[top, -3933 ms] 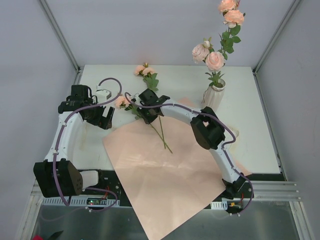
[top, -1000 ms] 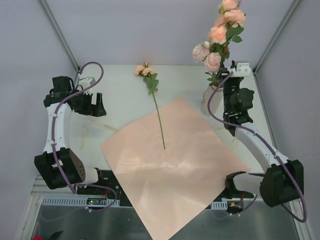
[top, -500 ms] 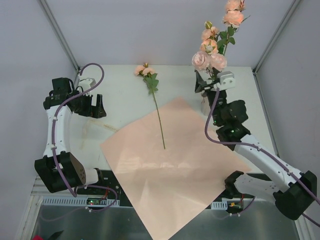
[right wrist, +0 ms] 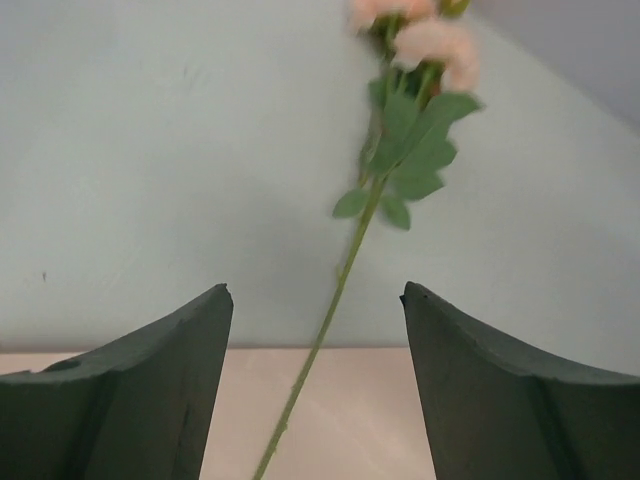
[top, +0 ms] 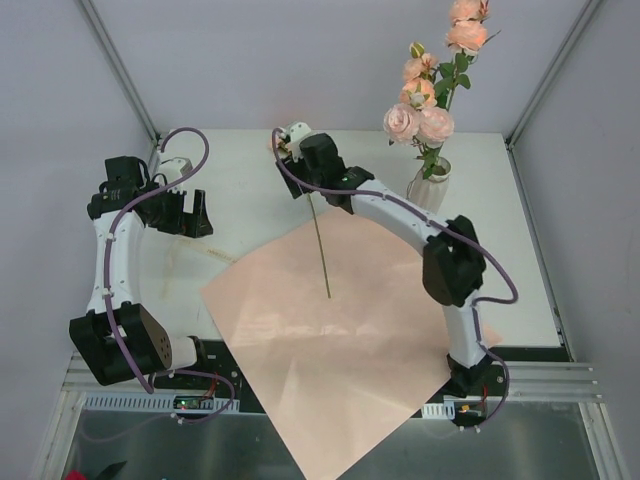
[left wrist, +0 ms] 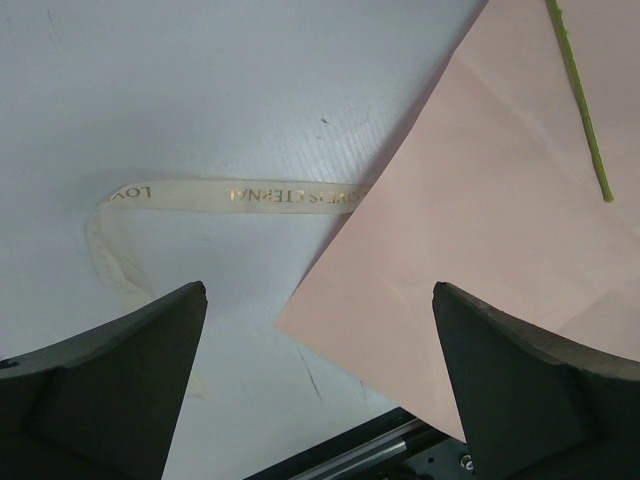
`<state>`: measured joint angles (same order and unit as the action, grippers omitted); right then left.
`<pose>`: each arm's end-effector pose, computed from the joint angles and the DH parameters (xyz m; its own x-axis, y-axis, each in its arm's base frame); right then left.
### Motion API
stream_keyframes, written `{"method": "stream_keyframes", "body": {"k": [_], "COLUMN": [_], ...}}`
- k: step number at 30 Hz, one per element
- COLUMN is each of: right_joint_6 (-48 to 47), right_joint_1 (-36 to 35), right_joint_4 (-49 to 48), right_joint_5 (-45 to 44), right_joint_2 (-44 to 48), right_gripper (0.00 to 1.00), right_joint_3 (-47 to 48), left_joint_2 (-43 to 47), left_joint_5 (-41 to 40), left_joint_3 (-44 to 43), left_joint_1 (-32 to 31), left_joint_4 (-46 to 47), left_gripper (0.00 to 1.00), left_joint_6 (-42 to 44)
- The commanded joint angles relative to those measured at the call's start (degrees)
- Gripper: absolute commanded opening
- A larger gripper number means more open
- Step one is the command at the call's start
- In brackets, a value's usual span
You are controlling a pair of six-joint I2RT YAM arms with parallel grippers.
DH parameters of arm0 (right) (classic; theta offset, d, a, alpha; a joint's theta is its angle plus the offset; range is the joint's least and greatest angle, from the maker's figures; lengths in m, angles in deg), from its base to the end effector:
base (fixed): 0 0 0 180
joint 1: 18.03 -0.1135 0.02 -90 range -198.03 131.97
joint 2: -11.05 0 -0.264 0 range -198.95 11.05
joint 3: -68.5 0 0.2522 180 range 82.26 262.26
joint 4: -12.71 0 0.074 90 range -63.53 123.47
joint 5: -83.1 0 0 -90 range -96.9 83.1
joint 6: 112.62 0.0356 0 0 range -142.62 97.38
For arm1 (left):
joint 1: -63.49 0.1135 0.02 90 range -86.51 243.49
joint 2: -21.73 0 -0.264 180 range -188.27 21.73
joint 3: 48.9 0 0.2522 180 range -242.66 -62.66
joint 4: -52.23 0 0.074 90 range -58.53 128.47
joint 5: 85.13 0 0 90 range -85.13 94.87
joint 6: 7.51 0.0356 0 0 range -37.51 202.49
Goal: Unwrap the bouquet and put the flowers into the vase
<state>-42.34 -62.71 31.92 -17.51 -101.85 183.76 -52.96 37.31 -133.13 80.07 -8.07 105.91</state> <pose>0.3452 0.3322 0.3355 -0.0031 -0.4695 -0.8829 -0.6022 0.7058 -0.3732 0.2593 0.0573 0.3293 -0.6476 0.1572 -0.7456 0.3725 0.9189 -0.1298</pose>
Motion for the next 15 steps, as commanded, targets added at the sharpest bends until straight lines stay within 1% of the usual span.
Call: {"method": "stream_keyframes", "body": {"k": [1, 4, 9, 15], "right_joint_6": [6.5, 9.0, 10.1, 10.8], "right_joint_1": [1.9, 3.3, 4.6, 5.1], "right_joint_4": [16.2, 18.5, 21.3, 23.1], "right_joint_5": [4.0, 5.4, 6.8, 8.2], "right_joint_2": [-9.1, -14.0, -19.7, -23.1], "right_gripper": [0.71, 0.69, 0.69, 0.66], "right_joint_3": [9.1, 13.8, 20.0, 22.5], "left_joint_2": [0.8, 0.3, -0.4, -1.3], "left_joint_5": [0.2, 0.2, 0.2, 0.3], "left_joint_3": [0.2, 0.4, 0.5, 0.6], "left_joint_1": [0.2, 0.2, 0.2, 0.2], "left_joint_4": [-0.5, -0.3, -0.3, 0.1], "left_gripper": [0.96, 0.96, 0.96, 0.96], "left_joint_6": [1.3, 1.4, 1.7, 1.8]}}
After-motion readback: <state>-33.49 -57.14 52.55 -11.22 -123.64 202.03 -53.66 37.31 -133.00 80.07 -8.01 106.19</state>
